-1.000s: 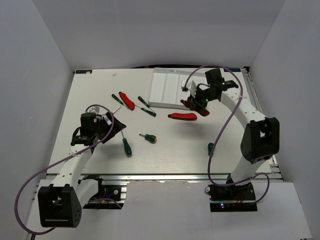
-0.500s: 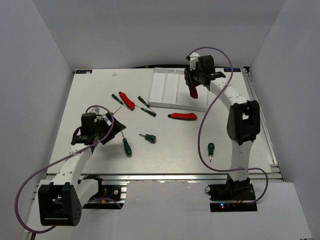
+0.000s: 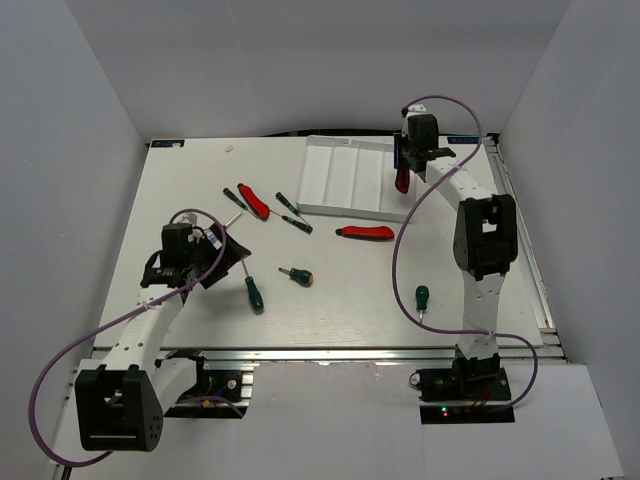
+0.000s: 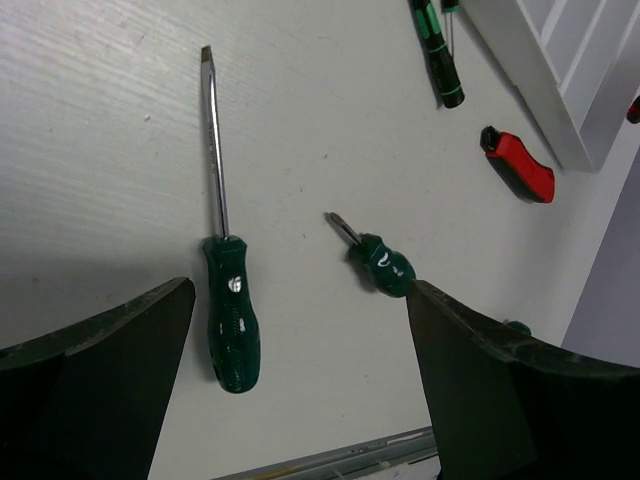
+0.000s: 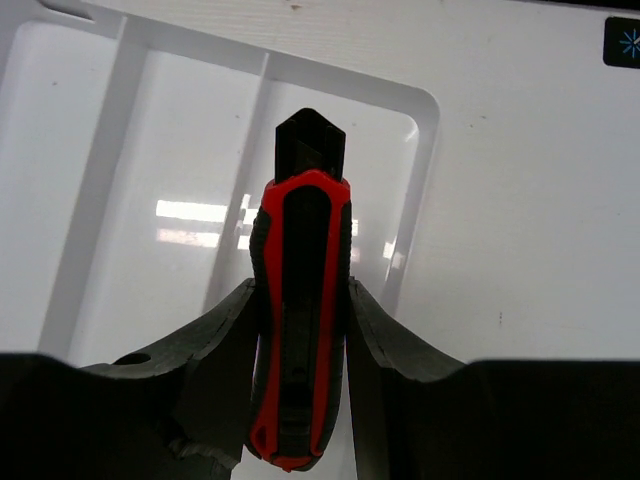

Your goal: Sort the tools into containers

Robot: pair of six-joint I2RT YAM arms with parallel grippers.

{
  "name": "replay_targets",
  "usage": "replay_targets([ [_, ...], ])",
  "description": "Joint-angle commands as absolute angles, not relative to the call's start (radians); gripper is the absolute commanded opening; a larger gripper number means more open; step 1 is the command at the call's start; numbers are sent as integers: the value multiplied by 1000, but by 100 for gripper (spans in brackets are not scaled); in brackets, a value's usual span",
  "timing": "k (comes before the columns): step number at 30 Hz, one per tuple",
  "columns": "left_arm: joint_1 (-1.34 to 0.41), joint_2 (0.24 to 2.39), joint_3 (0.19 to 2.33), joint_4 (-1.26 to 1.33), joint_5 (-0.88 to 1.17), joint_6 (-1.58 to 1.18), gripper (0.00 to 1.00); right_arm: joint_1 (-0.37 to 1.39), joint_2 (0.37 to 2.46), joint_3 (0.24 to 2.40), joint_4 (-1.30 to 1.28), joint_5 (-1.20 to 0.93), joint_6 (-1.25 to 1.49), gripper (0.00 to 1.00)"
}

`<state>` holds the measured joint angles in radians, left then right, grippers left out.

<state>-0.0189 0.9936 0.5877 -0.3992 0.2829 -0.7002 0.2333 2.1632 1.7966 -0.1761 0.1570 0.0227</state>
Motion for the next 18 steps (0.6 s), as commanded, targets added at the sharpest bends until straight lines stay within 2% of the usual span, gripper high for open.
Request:
replay_targets([
  [1,-18,1034,686,-390,275,-690,98,216,2172,1772,-87,147,51,28],
  [2,-17,1051,702,-390,276,-689,98,213,2172,1766,-78,141,51,38],
  [4,-17,1104,736,-390,276,-683,98,212,2169,1750,-71,121,49,46],
  [5,-18,1123,773,-388,275,-683,98,212,2166,1746,-63,117,49,53],
  [12,-72,1328,963,-390,201,-673,98,196,2093,1717,-55,-1,31,71],
  [14,-92,1422,1014,-403,170,-672,97,186,2069,1707,-69,-99,-10,79],
  [16,-116,1486,1101,-426,109,-672,92,170,2027,1701,-112,-329,-127,81],
  [17,-124,1550,1130,-448,92,-675,87,151,2010,1678,-124,-518,-161,82],
  [18,-132,1583,1188,-459,57,-676,85,141,1970,1655,-132,-591,-205,82],
])
